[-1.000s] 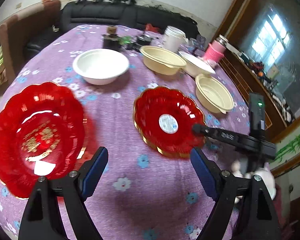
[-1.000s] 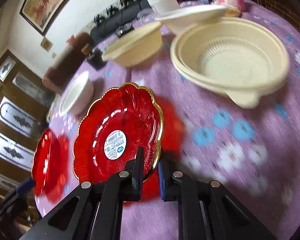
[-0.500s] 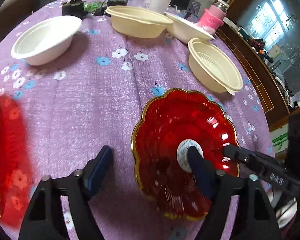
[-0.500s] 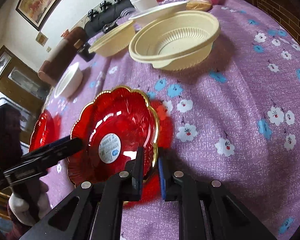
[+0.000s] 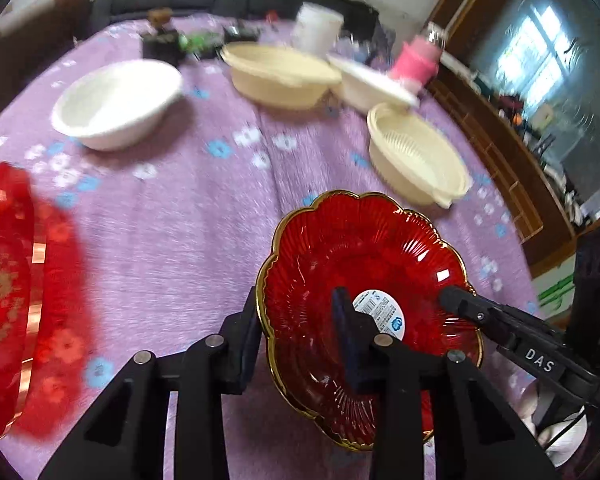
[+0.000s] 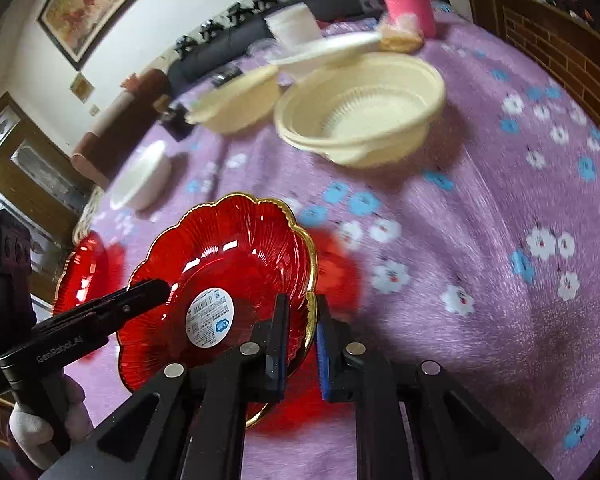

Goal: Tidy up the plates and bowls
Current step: 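Grasp the red plate with the white sticker with the left gripper, then stack the stickered red plate onto the wedding plate and open the left gripper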

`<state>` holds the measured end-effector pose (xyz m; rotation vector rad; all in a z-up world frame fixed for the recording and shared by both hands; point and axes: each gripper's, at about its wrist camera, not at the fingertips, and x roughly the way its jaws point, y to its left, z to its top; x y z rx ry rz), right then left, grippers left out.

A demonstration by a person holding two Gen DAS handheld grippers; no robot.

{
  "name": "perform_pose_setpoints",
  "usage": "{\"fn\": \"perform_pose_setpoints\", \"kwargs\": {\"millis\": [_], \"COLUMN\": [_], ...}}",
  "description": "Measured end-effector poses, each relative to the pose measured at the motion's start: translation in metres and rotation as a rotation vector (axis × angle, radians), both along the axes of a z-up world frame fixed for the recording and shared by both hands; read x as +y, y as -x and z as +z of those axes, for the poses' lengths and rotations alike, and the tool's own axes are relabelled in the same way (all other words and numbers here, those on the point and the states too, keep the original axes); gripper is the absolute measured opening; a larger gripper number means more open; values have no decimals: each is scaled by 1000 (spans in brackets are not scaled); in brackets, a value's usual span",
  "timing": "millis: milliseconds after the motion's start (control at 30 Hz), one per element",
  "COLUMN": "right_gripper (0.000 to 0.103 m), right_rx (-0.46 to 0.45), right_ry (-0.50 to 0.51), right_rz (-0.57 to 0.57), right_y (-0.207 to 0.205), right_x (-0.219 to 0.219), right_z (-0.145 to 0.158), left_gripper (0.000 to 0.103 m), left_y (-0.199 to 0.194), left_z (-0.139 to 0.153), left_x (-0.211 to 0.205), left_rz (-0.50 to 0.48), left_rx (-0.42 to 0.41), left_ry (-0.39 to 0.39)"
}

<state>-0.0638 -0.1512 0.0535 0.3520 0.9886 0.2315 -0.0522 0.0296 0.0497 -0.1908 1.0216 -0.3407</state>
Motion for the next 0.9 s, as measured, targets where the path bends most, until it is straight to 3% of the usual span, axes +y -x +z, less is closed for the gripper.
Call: {"fn": "perform_pose_setpoints", "kwargs": {"millis": [233, 433, 700, 900], "right_gripper": [13, 13, 13, 14], "right_rx": [-124, -183, -128, -60], "right_ry": [2, 15, 74, 113], "right_rz": [108, 272, 420, 436], "right_y": [-6, -15, -40, -56], "right_x": [67, 163, 277, 304], "right_z": [57, 79, 51, 15], "left_gripper": [33, 33, 33, 34], "left_y": [27, 42, 34, 22], "left_z": [47, 59, 27, -5], "left_x": [77, 169, 251, 276], "left_rz": [129, 322, 485, 521], "left_rx": [-113, -140, -63, 13], "left_ry": [61, 18, -17, -12]}}
